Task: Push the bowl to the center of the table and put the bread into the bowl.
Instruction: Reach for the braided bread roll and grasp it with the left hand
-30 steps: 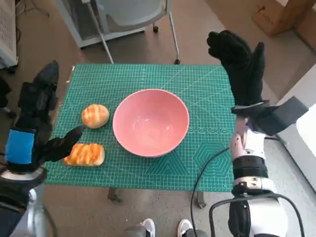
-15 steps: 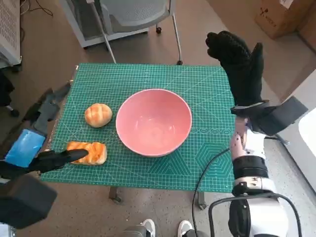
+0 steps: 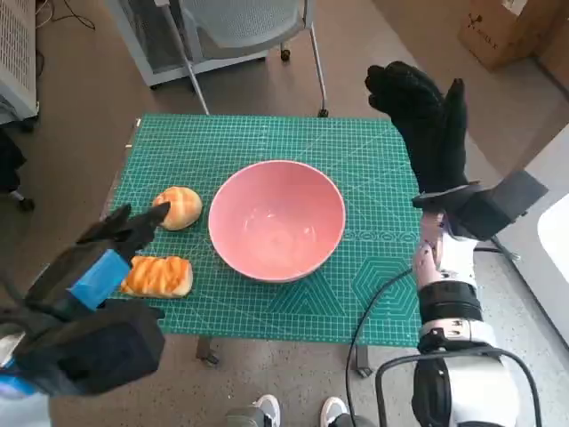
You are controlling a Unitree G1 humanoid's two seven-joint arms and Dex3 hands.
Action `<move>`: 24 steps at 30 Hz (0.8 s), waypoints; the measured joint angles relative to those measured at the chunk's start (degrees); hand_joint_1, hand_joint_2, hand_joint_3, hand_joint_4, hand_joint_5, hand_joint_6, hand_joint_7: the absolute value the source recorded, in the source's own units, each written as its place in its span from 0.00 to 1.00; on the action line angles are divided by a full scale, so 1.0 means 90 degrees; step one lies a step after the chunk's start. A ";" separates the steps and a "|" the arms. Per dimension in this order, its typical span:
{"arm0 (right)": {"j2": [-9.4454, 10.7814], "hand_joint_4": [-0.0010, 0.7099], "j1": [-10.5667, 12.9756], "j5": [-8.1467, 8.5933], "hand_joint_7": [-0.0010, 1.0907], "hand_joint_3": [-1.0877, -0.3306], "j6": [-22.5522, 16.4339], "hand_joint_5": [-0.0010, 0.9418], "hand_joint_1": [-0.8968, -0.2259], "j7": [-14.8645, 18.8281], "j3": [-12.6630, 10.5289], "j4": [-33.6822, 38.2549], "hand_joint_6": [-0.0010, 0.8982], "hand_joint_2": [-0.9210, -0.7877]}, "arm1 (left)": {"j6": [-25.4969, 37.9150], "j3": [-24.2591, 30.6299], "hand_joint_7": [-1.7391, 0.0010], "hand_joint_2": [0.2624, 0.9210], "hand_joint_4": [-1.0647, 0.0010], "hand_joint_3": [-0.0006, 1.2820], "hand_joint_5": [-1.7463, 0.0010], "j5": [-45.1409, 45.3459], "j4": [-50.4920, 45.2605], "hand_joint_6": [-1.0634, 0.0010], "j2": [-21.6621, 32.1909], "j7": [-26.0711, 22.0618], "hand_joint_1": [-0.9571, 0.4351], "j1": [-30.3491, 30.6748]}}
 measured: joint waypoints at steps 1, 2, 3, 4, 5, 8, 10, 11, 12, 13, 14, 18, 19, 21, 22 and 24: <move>0.0003 0.27 0.0000 0.0001 0.02 0.47 0.0005 0.01 0.32 0.0000 0.0000 0.0000 0.41 0.00 | 0.0021 -0.0101 0.98 0.62 1.00 0.01 1.00 0.0026 0.0094 0.83 0.0006 -0.0008 0.70 -0.0054; 0.0004 0.27 0.0000 0.0004 0.02 0.47 0.0007 0.01 0.32 0.0001 0.0000 -0.0001 0.41 0.00 | 0.0035 -0.0199 0.98 0.62 1.00 0.01 1.00 0.0050 0.0187 0.83 0.0010 -0.0010 0.70 -0.0092; 0.0004 0.27 0.0001 0.0007 0.02 0.48 0.0014 0.01 0.31 0.0002 0.0001 -0.0001 0.41 0.00 | 0.0038 -0.0290 0.98 0.62 1.00 0.01 1.00 0.0074 0.0279 0.83 0.0011 -0.0011 0.70 -0.0131; 0.0004 0.27 0.0001 0.0016 0.02 0.48 0.0020 0.01 0.31 0.0004 0.0000 -0.0003 0.41 0.00 | 0.0038 -0.0382 0.98 0.62 1.00 0.01 1.00 0.0108 0.0376 0.83 0.0011 -0.0011 0.70 -0.0160; 0.0004 0.27 0.0002 0.0032 0.02 0.48 0.0027 0.01 0.31 0.0007 -0.0001 -0.0004 0.41 0.00 | 0.0034 -0.0468 0.98 0.62 1.00 0.01 1.00 0.0147 0.0453 0.83 0.0010 -0.0011 0.70 -0.0187; -0.0002 0.27 0.0005 0.0096 0.02 0.49 0.0063 0.01 0.29 0.0014 -0.0006 -0.0009 0.41 0.00 | -0.0013 -0.0661 0.98 0.63 1.00 0.01 1.00 0.0231 0.0730 0.83 0.0007 -0.0011 0.72 -0.0247; -0.0005 0.27 0.0008 0.0143 0.01 0.50 0.0080 0.01 0.29 0.0021 -0.0005 -0.0014 0.41 0.00 | -0.0061 -0.0755 0.98 0.63 1.00 0.01 1.00 0.0269 0.0926 0.82 -0.0004 -0.0008 0.72 -0.0284; -0.0005 0.27 0.0010 0.0159 0.01 0.50 0.0089 0.01 0.28 0.0025 -0.0004 -0.0017 0.41 0.00 | -0.0094 -0.0789 0.98 0.63 1.00 0.01 1.00 0.0283 0.1021 0.82 -0.0017 -0.0004 0.72 -0.0300; -0.0004 0.28 0.0012 0.0175 0.01 0.50 0.0097 0.01 0.28 0.0027 -0.0001 -0.0020 0.41 0.00 | -0.0132 -0.0821 0.98 0.64 1.00 0.01 1.00 0.0296 0.1123 0.82 -0.0035 0.0005 0.73 -0.0315; -0.0005 0.28 0.0016 0.0181 0.01 0.50 0.0104 0.01 0.28 0.0028 0.0001 -0.0024 0.41 0.00 | -0.0173 -0.0852 0.99 0.64 1.00 0.01 1.00 0.0316 0.1228 0.82 -0.0062 0.0018 0.73 -0.0330; -0.0007 0.28 0.0020 0.0185 0.01 0.50 0.0111 0.01 0.29 0.0029 0.0004 -0.0029 0.41 0.00 | -0.0231 -0.0889 0.99 0.64 1.00 0.01 1.00 0.0345 0.1350 0.81 -0.0097 0.0037 0.73 -0.0356; -0.0007 0.28 0.0033 0.0190 0.01 0.50 0.0137 0.01 0.31 0.0042 0.0015 -0.0048 0.41 0.00 | -0.0466 -0.1093 0.99 0.64 0.99 0.01 1.00 0.0521 0.1939 0.81 -0.0212 0.0110 0.73 -0.0497; -0.0006 0.28 0.0037 0.0190 0.01 0.50 0.0143 0.00 0.31 0.0053 0.0017 -0.0053 0.41 0.00 | -0.0510 -0.1126 0.99 0.64 0.99 0.01 1.00 0.0545 0.2073 0.81 -0.0232 0.0124 0.73 -0.0525; -0.0008 0.28 0.0048 0.0192 0.01 0.50 0.0159 0.00 0.32 0.0060 0.0018 -0.0062 0.41 0.00 | -0.0606 -0.1203 0.99 0.64 0.99 0.01 1.00 0.0633 0.2350 0.80 -0.0295 0.0164 0.73 -0.0584; -0.0010 0.28 0.0056 0.0192 0.01 0.50 0.0166 0.00 0.33 0.0061 0.0018 -0.0064 0.41 0.00 | -0.0652 -0.1234 0.99 0.64 0.99 0.01 1.00 0.0685 0.2490 0.80 -0.0337 0.0182 0.73 -0.0613; -0.0010 0.28 0.0073 0.0192 0.01 0.50 0.0180 0.00 0.33 0.0064 0.0019 -0.0069 0.40 0.00 | -0.0752 -0.1288 0.99 0.64 1.00 0.01 1.00 0.0768 0.2778 0.80 -0.0421 0.0223 0.73 -0.0667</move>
